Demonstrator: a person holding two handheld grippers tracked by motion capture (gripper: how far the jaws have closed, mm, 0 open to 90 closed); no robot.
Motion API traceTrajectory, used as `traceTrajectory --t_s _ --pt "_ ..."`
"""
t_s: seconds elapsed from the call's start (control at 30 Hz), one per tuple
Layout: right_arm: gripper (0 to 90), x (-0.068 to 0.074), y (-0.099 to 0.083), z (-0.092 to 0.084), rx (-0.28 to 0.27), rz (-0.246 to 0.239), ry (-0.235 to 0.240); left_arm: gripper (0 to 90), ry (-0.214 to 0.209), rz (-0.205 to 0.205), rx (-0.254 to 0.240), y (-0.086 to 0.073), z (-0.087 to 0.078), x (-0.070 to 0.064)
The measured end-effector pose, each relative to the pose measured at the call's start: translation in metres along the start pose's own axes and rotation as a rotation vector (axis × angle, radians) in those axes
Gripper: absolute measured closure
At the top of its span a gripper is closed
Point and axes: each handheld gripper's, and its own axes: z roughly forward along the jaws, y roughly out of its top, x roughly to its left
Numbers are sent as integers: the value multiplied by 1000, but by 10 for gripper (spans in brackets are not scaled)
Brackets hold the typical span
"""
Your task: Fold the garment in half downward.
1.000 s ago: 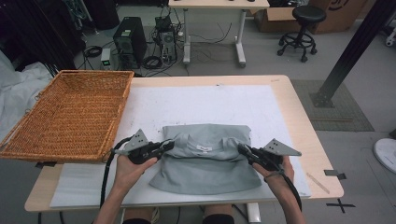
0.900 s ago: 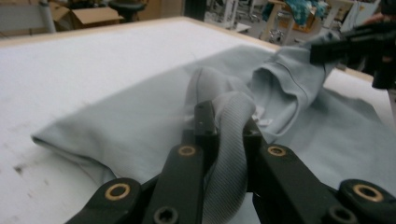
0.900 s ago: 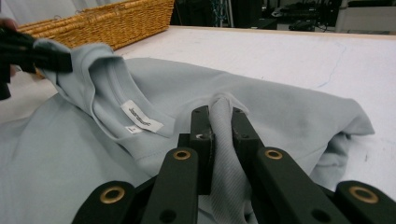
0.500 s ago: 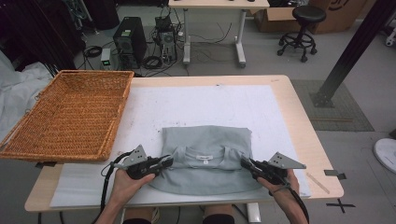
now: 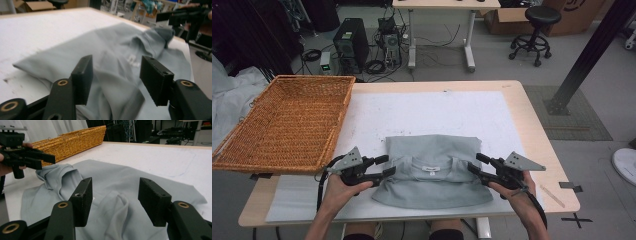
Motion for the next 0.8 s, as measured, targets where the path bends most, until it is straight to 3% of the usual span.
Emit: traceTrajectory --t_s 0.07,0.2,0.27,0.33,0.4,0.43,0.47,0.57,0.7,0.8 --pt "451 -1 2 7 16 -6 7 447 -4 0 9 6 7 2" --pt "440 -5 3 28 84 -11 32 449 -31 -3 89 13 30 7" --pt "436 -8 0 38 130 5 51 462 -50 -27 138 14 41 9" --pt "491 -10 -6 47 193 22 56 553 -70 -9 205 12 50 11" --pt "603 -11 -12 51 246 39 72 726 -86 -24 243 10 52 12" --pt "693 -11 -13 51 263 40 77 778 -101 -42 231 10 50 11" --pt "725 -11 -13 49 268 41 81 793 -125 -44 212 11 48 10" --pt "820 -8 -11 38 209 83 142 807 -194 -18 164 15 36 3" --pt "832 -1 -7 18 163 61 212 808 -287 10 117 14 18 -9" --pt "807 7 -12 4 191 36 263 795 -321 39 158 3 12 -19"
